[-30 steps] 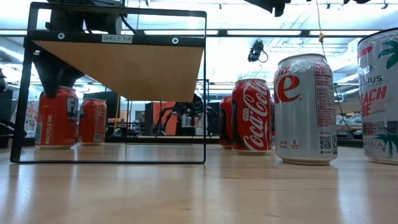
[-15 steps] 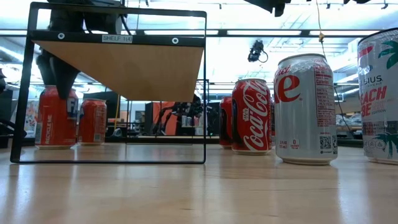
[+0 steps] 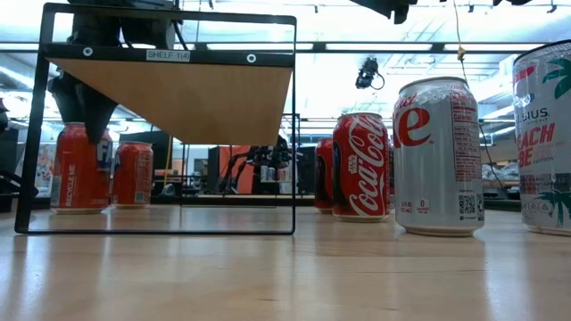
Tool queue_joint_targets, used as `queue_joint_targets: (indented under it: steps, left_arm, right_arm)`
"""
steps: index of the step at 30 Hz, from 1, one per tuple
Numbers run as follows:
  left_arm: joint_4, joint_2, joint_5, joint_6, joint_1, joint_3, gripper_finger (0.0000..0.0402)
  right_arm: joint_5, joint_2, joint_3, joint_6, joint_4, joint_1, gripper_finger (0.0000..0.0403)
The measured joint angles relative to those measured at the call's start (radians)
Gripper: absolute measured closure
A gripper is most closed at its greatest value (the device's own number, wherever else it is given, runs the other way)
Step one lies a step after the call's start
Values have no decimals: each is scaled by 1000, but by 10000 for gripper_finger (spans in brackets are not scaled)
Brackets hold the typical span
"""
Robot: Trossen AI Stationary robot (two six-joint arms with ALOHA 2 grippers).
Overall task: Place canned beverage on shelf
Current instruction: Put the bottom orange soda can on the shelf
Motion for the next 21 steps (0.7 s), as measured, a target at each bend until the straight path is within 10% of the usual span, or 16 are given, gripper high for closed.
queue_joint_targets:
  steps: [9,21]
  left_arm:
    - [-3,-2,15,348,0,2,104]
    - [4,-1,23,535,0,1,59]
  right_arm:
    - [0,0,0,0,0,0,80]
    - [0,0,0,0,0,-1,80]
